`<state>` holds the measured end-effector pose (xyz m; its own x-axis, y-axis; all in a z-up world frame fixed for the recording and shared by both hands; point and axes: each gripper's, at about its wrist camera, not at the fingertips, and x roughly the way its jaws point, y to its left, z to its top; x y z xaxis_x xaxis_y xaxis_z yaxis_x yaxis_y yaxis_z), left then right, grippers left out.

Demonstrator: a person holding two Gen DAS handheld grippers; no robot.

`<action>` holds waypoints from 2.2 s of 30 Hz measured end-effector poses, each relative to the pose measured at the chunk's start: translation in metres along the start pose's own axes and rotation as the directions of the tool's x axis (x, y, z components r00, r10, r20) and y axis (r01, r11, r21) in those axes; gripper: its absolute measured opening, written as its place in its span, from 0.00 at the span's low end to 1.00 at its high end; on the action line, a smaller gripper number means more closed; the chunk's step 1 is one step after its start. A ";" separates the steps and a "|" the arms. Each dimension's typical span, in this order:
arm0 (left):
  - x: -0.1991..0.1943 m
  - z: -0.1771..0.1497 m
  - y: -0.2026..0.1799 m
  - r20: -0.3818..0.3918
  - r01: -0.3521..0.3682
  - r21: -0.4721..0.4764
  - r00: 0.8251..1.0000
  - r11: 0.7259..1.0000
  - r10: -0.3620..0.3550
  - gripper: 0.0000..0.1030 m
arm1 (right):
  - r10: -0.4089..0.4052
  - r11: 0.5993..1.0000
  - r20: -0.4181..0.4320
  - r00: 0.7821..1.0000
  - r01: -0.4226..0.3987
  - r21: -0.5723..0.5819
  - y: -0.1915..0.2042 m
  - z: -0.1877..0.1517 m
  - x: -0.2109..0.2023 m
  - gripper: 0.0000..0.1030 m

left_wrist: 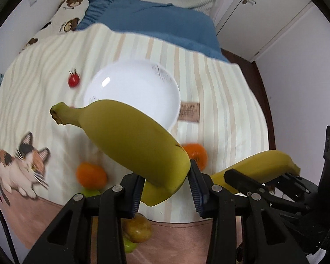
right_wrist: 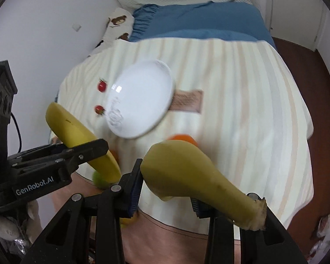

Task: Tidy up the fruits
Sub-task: 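Carry both bananas onto the white plate and open both tools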

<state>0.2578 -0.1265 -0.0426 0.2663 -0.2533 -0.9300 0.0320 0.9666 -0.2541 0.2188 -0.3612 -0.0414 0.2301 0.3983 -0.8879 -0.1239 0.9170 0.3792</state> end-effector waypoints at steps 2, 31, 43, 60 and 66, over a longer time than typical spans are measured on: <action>-0.006 0.010 0.007 0.007 -0.005 0.014 1.000 1.000 0.005 0.34 | 0.018 1.000 0.005 1.000 -0.018 -0.007 0.015 0.010 0.000 0.39; 0.143 0.152 0.096 -0.326 0.117 -0.008 0.938 0.993 -0.113 0.34 | 0.005 0.996 -0.285 0.958 0.020 0.084 0.050 0.153 0.191 0.37; 0.167 0.148 0.100 -0.389 0.110 -0.037 0.914 0.993 -0.116 0.34 | -0.056 0.996 -0.254 0.965 0.073 0.059 0.040 0.152 0.210 0.38; 0.123 0.152 0.097 -0.286 -0.012 0.035 0.958 0.999 0.022 0.81 | -0.103 0.984 -0.191 0.976 0.128 0.125 0.029 0.121 0.163 0.80; 0.100 0.137 0.101 -0.194 -0.106 0.092 0.973 0.990 0.122 0.88 | -0.183 0.970 -0.170 0.968 0.206 0.131 0.026 0.099 0.139 0.94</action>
<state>0.4194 -0.0490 -0.1249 0.0759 -0.1360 -0.9878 0.0919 0.9874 -0.1288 0.3433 -0.2799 -0.1290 0.0811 0.2140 -0.9735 0.0534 0.9743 0.2186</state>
